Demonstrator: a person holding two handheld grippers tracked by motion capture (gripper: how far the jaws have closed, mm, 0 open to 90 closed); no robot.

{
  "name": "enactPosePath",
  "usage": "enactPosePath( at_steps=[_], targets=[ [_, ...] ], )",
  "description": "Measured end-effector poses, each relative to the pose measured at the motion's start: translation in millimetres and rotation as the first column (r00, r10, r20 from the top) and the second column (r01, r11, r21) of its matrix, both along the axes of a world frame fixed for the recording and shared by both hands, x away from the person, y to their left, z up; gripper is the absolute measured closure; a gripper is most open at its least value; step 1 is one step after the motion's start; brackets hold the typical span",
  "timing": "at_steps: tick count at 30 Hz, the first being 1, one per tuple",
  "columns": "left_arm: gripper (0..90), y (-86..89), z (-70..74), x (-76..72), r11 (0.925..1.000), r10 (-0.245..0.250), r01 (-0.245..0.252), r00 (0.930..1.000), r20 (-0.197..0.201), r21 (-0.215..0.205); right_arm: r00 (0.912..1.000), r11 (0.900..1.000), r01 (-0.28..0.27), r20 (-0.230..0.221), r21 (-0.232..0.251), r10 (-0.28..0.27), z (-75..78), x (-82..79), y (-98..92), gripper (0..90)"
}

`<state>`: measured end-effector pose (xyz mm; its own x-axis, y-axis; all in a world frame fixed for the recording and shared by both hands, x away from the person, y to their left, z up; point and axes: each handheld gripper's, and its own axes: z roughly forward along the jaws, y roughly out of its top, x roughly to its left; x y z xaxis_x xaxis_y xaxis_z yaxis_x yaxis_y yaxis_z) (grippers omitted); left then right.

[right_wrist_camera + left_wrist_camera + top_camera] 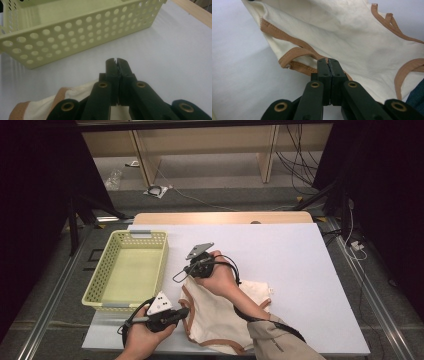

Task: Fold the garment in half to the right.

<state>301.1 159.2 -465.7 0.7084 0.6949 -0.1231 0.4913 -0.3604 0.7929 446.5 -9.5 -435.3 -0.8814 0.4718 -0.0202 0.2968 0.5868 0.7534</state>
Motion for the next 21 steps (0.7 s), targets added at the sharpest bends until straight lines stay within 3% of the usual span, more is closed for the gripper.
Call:
enactPosePath(
  at_steps=[21],
  targets=[
    [88.6,11.0,8.1,1.0,0.9994,0.03,-0.03,0.9994,0.015,-0.016,0.9998,1.0,0.007,0.02,0.025,-0.008,6.1,2.5,8.5,89.8]
  ],
)
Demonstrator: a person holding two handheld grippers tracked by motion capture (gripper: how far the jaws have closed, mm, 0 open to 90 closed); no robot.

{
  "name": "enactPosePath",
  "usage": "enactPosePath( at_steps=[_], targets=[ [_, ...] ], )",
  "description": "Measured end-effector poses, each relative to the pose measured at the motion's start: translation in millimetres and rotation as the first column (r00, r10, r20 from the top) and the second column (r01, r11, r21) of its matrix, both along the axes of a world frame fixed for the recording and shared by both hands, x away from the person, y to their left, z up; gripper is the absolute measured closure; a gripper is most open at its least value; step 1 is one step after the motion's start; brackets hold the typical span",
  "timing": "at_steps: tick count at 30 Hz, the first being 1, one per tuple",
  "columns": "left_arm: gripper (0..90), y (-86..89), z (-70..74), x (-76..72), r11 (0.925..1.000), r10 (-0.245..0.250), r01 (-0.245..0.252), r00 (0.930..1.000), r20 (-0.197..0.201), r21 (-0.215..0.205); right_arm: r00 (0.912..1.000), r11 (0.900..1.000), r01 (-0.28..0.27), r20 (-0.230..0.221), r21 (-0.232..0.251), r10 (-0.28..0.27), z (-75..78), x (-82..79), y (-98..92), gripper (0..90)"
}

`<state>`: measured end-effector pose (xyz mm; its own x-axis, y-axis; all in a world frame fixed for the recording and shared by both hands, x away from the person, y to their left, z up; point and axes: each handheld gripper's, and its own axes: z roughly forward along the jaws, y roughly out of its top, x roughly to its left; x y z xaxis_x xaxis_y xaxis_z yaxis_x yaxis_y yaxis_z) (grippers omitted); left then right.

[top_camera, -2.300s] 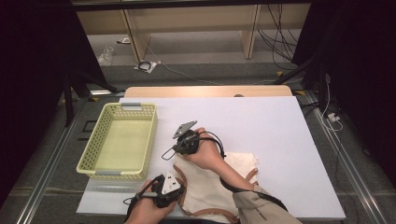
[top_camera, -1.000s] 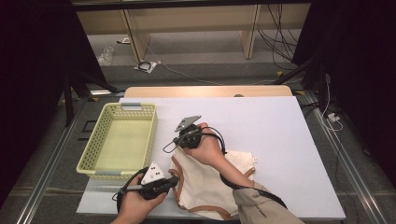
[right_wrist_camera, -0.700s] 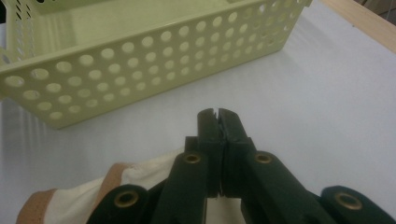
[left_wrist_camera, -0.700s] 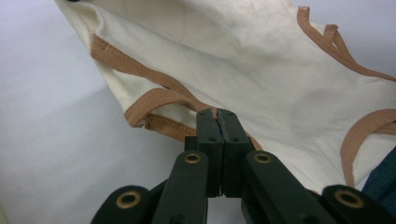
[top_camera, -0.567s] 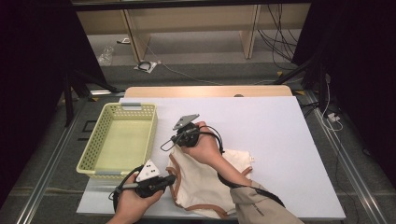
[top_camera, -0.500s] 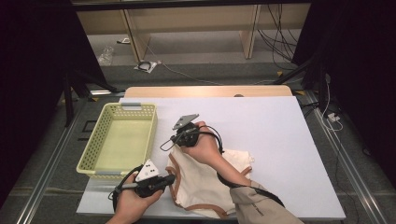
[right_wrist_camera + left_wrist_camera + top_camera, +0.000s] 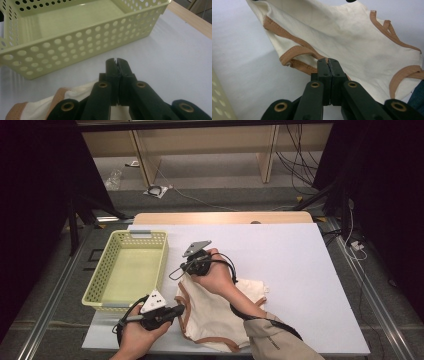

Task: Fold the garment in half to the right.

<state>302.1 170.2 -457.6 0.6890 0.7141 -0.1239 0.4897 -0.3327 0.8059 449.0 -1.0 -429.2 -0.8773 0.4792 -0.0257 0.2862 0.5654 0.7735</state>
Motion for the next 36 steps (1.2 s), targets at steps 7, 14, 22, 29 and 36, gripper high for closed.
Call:
enactPosePath(
  at_steps=[7,14,22,29,36],
  targets=[
    [88.6,3.1,2.1,0.2,0.9999,0.009,-0.009,1.0,0.004,-0.005,1.0,1.0,0.002,0.009,0.009,-0.002,2.1,0.8,3.3,89.8],
    [88.6,6.2,4.0,0.1,0.9998,0.016,-0.016,0.9999,0.006,-0.009,0.9999,1.0,0.002,0.012,0.013,-0.002,3.7,1.6,5.6,89.8],
    [88.6,9.3,4.8,0.5,0.9996,0.024,-0.024,0.9997,0.003,-0.013,0.9999,1.0,0.001,0.014,0.016,-0.001,4.3,2.7,8.2,89.8],
    [88.6,12.3,5.9,0.7,0.9994,0.03,-0.03,0.9995,0.005,-0.017,0.9998,1.0,-0.004,0.019,0.017,0.004,5.3,3.9,10.7,89.8],
    [88.6,14.6,7.1,0.6,0.9992,0.035,-0.035,0.9994,0.005,-0.019,0.9999,1.0,-0.002,0.015,0.017,0.002,6.9,4.1,13.1,89.8]
  ],
)
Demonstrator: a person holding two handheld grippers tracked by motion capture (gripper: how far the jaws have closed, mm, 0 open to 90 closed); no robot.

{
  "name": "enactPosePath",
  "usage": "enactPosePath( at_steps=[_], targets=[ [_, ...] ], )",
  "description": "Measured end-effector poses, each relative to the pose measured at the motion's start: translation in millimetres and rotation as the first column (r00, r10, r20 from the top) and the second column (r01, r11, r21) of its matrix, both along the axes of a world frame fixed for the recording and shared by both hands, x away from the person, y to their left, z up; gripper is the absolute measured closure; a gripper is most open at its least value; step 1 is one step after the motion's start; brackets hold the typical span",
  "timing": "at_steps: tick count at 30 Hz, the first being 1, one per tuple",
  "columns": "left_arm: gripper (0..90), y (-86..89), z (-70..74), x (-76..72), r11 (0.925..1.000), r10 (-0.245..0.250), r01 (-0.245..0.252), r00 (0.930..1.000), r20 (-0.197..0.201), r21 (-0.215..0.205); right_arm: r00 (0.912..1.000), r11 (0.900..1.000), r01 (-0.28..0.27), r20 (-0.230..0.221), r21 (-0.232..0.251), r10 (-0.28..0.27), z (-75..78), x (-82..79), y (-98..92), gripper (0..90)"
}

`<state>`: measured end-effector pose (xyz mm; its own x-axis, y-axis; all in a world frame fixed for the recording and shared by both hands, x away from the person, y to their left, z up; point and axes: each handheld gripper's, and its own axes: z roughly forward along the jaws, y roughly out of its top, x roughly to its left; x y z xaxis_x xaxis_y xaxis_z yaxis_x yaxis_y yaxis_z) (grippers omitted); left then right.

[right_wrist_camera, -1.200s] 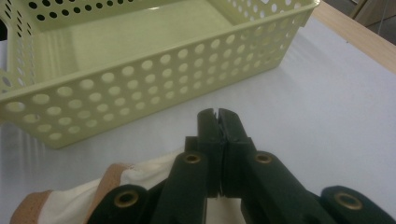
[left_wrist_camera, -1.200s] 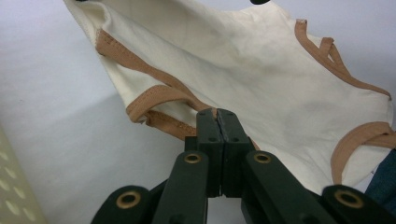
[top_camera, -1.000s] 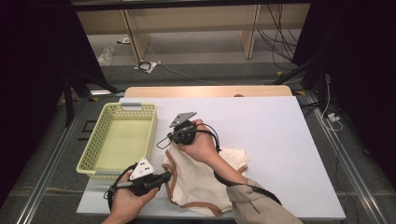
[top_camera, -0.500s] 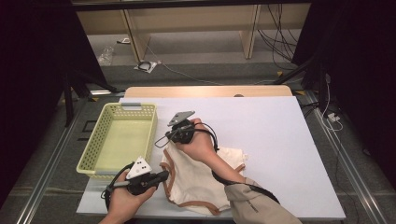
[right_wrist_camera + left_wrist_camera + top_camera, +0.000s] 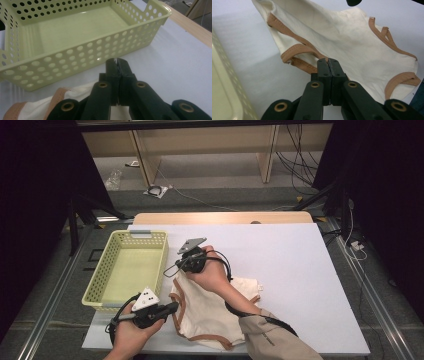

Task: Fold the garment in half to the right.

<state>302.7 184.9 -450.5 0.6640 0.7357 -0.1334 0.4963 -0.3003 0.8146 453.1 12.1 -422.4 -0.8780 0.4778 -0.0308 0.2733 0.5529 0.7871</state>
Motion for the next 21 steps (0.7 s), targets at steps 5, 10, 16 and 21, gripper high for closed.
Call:
enactPosePath(
  at_steps=[5,10,16,21],
  targets=[
    [88.6,1.1,0.7,0.2,1.0,0.004,-0.004,1.0,0.001,-0.001,1.0,1.0,0.0,-0.001,-0.003,0.0,1.8,0.2,1.2,89.8],
    [88.6,3.2,1.7,0.3,1.0,0.009,-0.009,0.9999,0.005,-0.003,1.0,1.0,0.004,0.0,0.005,-0.004,2.9,0.3,2.6,89.8],
    [88.6,4.9,2.8,0.1,0.9999,0.013,-0.013,0.9999,0.006,-0.005,1.0,1.0,0.0,0.004,0.007,0.0,4.3,0.5,4.9,89.8],
    [88.6,5.8,3.7,-0.2,0.9999,0.014,-0.014,0.9998,0.01,-0.007,0.9999,1.0,-0.008,0.009,0.005,0.008,4.4,1.1,6.5,89.8]
  ],
)
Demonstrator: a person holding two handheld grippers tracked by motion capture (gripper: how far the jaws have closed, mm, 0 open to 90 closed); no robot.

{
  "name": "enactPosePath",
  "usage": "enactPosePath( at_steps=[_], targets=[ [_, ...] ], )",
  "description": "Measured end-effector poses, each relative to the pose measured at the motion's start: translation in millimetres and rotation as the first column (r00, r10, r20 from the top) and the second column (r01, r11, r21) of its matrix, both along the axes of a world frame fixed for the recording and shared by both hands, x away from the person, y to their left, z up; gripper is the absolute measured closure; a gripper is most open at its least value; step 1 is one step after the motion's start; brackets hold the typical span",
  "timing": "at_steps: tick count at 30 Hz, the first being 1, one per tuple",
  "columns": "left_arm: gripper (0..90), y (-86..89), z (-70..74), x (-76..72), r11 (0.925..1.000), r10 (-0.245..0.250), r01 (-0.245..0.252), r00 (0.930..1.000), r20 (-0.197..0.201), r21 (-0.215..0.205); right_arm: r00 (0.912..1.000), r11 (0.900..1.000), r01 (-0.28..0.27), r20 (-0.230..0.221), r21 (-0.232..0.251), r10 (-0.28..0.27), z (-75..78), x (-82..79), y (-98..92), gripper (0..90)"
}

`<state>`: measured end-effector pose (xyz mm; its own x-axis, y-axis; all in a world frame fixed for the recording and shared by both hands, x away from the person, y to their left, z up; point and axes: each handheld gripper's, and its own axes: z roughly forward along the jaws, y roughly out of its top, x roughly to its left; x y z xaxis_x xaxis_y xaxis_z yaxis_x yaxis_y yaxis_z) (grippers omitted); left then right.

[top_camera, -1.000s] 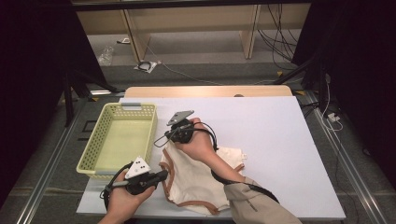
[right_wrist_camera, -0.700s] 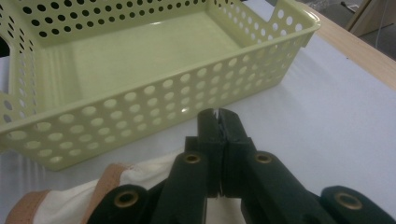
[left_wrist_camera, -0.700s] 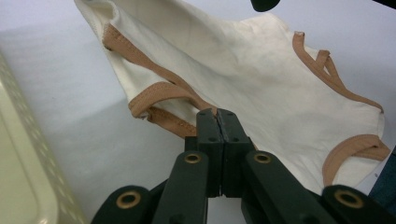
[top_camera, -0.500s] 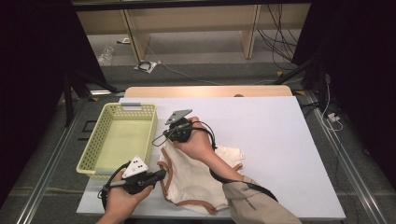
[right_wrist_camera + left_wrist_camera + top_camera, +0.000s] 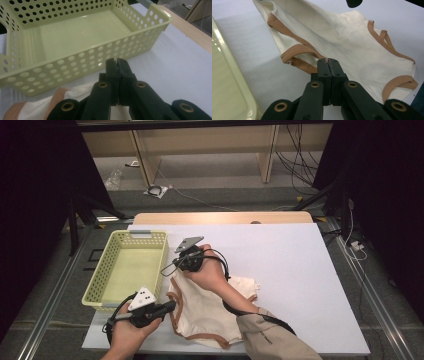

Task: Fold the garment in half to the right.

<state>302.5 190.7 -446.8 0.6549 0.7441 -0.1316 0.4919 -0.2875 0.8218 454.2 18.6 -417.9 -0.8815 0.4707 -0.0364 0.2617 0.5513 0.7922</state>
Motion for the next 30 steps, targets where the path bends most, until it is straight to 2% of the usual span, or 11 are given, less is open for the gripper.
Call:
enactPosePath(
  at_steps=[12,30],
  targets=[
    [88.6,-1.4,0.4,-0.3,1.0,-0.003,0.003,1.0,-0.001,-0.009,1.0,1.0,-0.001,-0.001,0.0,0.001,-1.2,0.3,2.0,89.7],
    [88.6,-28.2,-0.7,1.3,0.9978,-0.066,0.066,0.9978,0.006,0.0,0.9997,1.0,0.023,-0.006,0.017,-0.023,-8.7,-3.2,-19.1,89.7]
  ],
)
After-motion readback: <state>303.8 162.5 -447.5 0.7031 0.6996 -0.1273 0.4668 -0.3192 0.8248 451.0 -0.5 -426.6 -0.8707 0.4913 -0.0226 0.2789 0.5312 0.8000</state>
